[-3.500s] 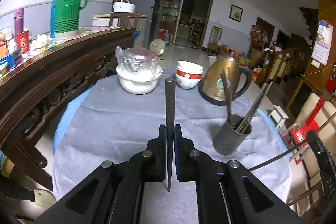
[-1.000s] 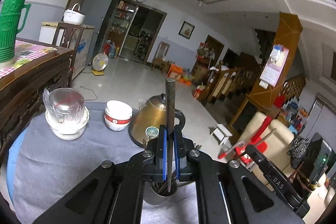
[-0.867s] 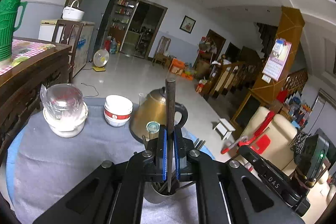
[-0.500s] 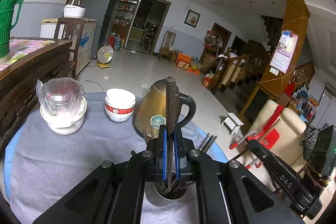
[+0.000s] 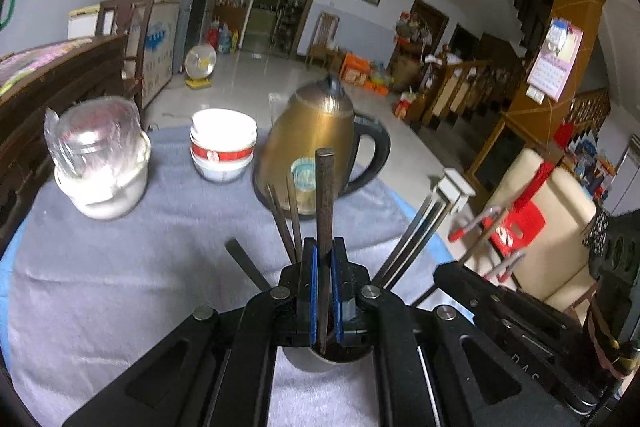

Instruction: Organize utensils

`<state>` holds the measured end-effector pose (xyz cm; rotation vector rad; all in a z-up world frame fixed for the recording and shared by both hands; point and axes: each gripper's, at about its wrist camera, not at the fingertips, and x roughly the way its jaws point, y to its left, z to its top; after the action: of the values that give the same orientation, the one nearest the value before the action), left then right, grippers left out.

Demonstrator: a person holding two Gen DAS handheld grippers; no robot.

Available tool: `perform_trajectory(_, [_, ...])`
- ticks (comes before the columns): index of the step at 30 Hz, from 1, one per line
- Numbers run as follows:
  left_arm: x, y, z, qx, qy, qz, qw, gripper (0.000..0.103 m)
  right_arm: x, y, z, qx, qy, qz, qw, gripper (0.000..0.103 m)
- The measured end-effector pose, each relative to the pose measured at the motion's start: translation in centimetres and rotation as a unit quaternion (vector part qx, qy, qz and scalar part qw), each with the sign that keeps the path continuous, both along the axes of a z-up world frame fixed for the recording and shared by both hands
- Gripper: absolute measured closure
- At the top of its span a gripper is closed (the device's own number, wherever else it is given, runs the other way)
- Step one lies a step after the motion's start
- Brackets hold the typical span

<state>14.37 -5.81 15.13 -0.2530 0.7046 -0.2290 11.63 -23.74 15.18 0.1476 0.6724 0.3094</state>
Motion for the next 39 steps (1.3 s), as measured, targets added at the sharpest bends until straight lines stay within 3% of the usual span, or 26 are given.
perform_trajectory(5, [-0.2, 0.3, -0.8, -0.001, 0.023, 0.004, 0.9997, 0.095, 0.5, 0.6, -1.2, -0.003, 0.039, 0.016, 0.999, 0.094])
perform_trajectory(8, [-1.2, 1.0, 0.3, -0.007, 0.015, 0.012, 0.9998, 0.075, -0.1, 0.2, -0.5, -0.007, 0.033, 0.005, 0.999, 0.090])
perform_trajectory(9, [-1.8, 1.4, 0.8, -0.012, 0.005, 0.016, 0.9998, 0.063, -0.4, -0.1, -0.1, -0.006, 0.026, -0.001, 1.000, 0.086])
perform_trajectory(10, [-2.3, 1.8, 1.4, -0.015, -0.005, 0.022, 0.9996, 0.053, -0.8, -0.4, 0.4, -0.003, 0.017, -0.008, 1.000, 0.073])
perform_trajectory(11, [-2.6, 2.2, 1.6, -0.017, -0.012, 0.028, 0.9994, 0.050, -1.0, -0.7, 0.8, 0.002, 0.012, -0.013, 1.000, 0.050])
perform_trajectory(13, [-4.1, 3.0, 2.6, -0.016, -0.029, 0.043, 0.9985, 0.039, -2.3, -1.7, 1.9, 0.024, -0.018, -0.028, 0.999, 0.027])
perform_trajectory(20, [-7.9, 4.7, 3.1, 0.002, -0.061, 0.070, 0.9957, 0.019, -5.8, -2.9, 2.7, 0.046, -0.039, -0.041, 0.997, 0.028])
perform_trajectory(25, [-9.3, 4.5, -0.1, 0.040, -0.035, 0.071, 0.9961, 0.017, -7.8, -1.8, 0.5, 0.037, -0.019, -0.026, 0.999, 0.028])
perform_trajectory(31, [-10.6, 4.4, -4.0, 0.058, 0.008, 0.067, 0.9960, 0.017, -9.8, -0.5, -2.5, 0.021, 0.013, -0.010, 1.000, 0.028])
perform_trajectory(39, [-11.9, 3.6, -4.4, 0.068, 0.017, 0.060, 0.9957, 0.017, -12.5, 0.2, -2.7, -0.025, -0.012, -0.007, 1.000, 0.027])
